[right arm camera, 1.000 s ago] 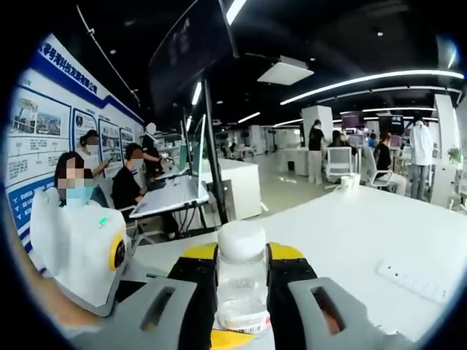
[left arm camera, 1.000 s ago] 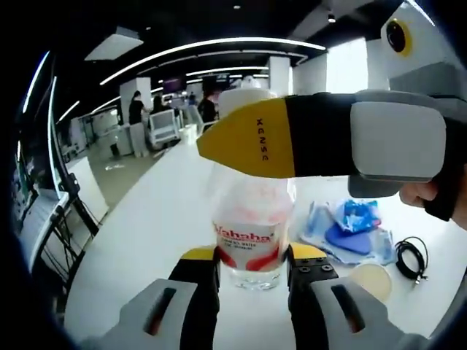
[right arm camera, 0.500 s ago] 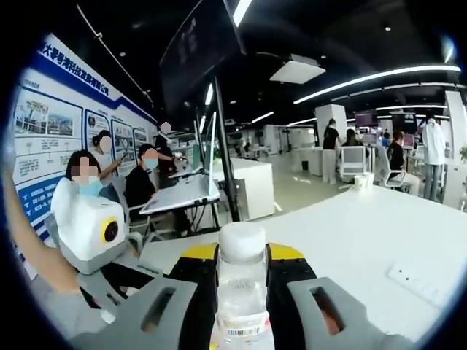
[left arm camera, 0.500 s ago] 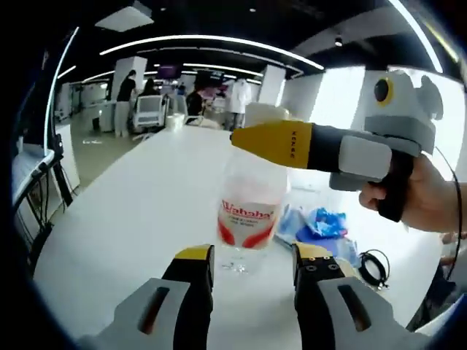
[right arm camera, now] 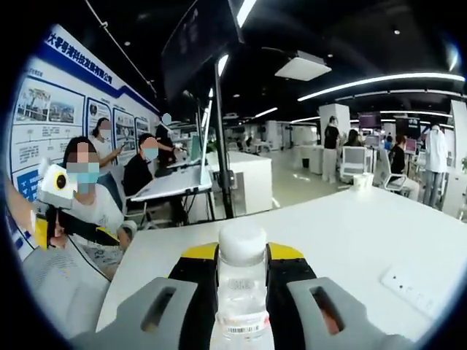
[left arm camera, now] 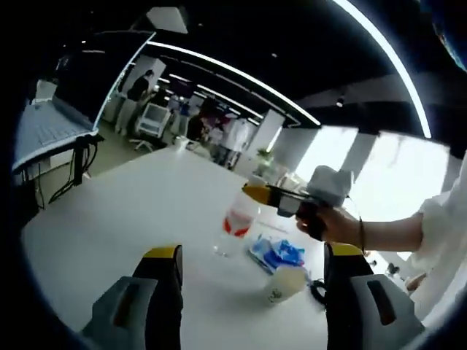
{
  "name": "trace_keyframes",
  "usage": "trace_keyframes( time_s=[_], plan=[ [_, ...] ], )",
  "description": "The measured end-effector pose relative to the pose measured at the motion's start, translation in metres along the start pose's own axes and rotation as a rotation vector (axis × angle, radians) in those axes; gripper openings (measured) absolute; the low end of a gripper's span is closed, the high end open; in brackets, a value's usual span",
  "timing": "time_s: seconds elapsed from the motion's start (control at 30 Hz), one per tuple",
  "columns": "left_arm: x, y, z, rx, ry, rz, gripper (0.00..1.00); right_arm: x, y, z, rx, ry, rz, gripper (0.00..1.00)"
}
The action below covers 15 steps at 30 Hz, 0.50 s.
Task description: Arrange the tabletop items into an orderly group along one side of the table until the central work area is clear of visible clutter.
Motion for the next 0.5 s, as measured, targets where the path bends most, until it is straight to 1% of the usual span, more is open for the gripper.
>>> trace_keyframes(
  time_s=[0.03,0.1,0.17,0.23,0.3,0.5],
  plan=[
    [0.002,0.009,-0.001,0.007,-0.021,0.018,0.84,0.0,0.0,0.001,-0.003,-0.006,0.003,0.2],
    [0.005,0.022,-0.003,0.03,-0.051,0.031,0.9,0.001,-0.001,0.004,-0.011,-0.016,0.01,0.2],
    [0.007,0.031,-0.001,0.047,-0.086,0.013,0.96,0.001,-0.002,0.005,-0.015,-0.017,0.012,0.2],
    [0.006,0.037,0.0,0.049,-0.126,-0.02,0.97,0.0,-0.004,0.007,-0.016,-0.012,0.009,0.2],
    [0.004,0.041,0.005,0.038,-0.161,-0.051,0.97,-0.001,-0.006,0.011,-0.019,-0.014,0.008,0.2],
    [-0.001,0.046,0.011,0.029,-0.169,-0.087,0.97,-0.002,-0.01,0.012,-0.022,-0.005,0.009,0.2]
  ],
)
Point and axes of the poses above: the point that each gripper's makers call its tool centre point, and the gripper's own axes: y roughly backward along the fingers, z roughly to its right, x roughly out of its top, the point moved 9 cm from there along y, roughly backward along the fingers, and after that the axes turned 14 degrees about -y, right-handed, at the moved point
